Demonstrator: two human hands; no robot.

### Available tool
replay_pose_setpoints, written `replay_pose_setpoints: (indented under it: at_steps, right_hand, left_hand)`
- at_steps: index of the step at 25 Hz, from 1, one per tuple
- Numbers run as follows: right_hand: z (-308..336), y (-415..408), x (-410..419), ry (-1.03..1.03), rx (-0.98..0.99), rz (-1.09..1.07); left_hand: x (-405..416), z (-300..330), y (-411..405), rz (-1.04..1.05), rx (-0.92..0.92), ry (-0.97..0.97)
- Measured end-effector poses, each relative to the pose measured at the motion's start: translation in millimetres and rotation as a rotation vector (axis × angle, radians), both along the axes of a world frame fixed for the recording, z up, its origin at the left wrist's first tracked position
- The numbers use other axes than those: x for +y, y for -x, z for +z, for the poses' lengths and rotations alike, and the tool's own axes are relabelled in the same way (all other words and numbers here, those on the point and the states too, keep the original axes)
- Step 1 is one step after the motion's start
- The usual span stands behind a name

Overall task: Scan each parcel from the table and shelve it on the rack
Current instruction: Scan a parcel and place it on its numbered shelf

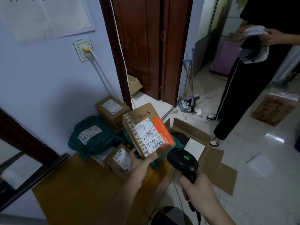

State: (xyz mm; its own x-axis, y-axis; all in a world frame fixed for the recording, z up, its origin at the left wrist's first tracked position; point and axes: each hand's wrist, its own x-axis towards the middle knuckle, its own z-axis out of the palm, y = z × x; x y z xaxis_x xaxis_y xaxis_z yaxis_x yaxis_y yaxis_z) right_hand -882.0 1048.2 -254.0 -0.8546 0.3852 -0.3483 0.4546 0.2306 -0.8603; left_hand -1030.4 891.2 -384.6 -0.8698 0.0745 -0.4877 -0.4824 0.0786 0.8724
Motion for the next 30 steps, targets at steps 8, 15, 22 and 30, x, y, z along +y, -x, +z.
replay_pose_setpoints:
  at_steps: [8,15,22,30]
  right_hand:
    - [-2.3,-31.6,-9.9,-0.007,0.044,0.066]
    - [5.8,-71.6,-28.3,-0.04,0.053,0.189]
    - [15.0,-111.0,-86.3,-0.126,0.065,0.277]
    - [14.2,-165.5,-145.8,-0.133,0.084,0.336]
  left_hand:
    - [-12.6,23.2,-50.9,0.024,0.073,0.036]
    - [-40.8,27.4,-98.9,0.138,0.123,-0.072]
    - [-109.3,31.5,-149.7,0.196,0.275,-0.014]
    - [-178.5,30.9,-219.1,0.246,0.287,0.032]
